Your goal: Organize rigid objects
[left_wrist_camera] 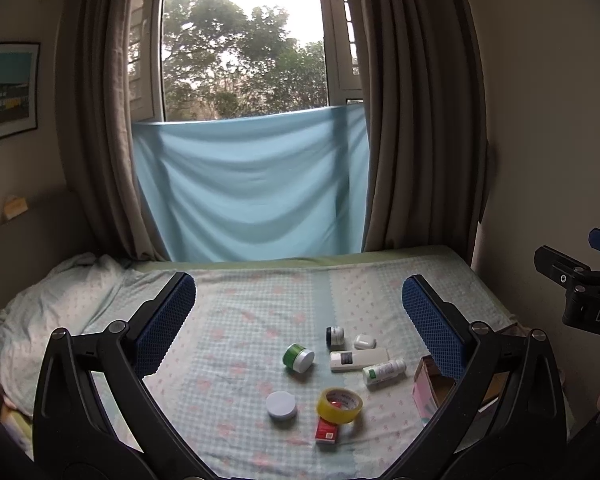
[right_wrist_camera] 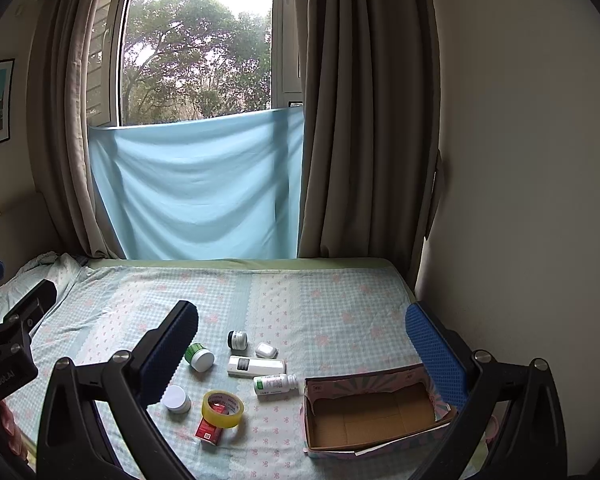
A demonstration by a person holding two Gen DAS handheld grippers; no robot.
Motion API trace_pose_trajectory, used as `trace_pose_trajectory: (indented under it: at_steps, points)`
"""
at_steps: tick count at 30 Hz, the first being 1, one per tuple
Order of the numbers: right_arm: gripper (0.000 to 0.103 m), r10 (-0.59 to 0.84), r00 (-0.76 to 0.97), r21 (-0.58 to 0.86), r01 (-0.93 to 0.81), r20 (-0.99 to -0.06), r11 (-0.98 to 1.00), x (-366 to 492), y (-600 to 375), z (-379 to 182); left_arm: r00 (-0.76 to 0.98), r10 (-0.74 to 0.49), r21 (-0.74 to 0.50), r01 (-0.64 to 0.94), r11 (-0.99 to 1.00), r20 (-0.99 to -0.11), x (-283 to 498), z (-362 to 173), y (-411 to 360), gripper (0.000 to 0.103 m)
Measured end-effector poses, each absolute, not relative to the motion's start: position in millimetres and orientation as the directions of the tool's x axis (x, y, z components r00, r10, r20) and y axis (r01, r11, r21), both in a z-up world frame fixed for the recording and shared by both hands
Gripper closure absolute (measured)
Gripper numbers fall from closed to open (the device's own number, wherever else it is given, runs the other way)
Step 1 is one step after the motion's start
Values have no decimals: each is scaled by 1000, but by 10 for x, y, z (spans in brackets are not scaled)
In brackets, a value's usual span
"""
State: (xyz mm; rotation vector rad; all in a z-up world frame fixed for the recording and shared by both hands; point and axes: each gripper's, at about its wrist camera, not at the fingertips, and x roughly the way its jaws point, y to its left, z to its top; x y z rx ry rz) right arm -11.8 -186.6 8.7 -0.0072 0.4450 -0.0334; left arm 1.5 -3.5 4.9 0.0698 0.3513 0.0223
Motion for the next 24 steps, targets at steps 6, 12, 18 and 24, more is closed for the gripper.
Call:
trace_pose_trajectory:
  at_steps: [6,12,18,24]
  points:
    - [0,-33,902,-14,30,-430,999,-119,-1866,89,938,22,59,-1,998,-346,9,59,-6,0]
    - [0,-33,904,-12,31,-426,999,-126,-1847,83,938,20,56,-1,998,-345,3,68,5,0]
    - [0,-35,906,-11,33,-422,999,-131,-1844,76,940,17,55,2,998,-341,2,61,6,0]
    - [0,-36,907,-10,35,-419,999,-130,-1834,71,940,13,56,6,998,-341,3,54,11,0]
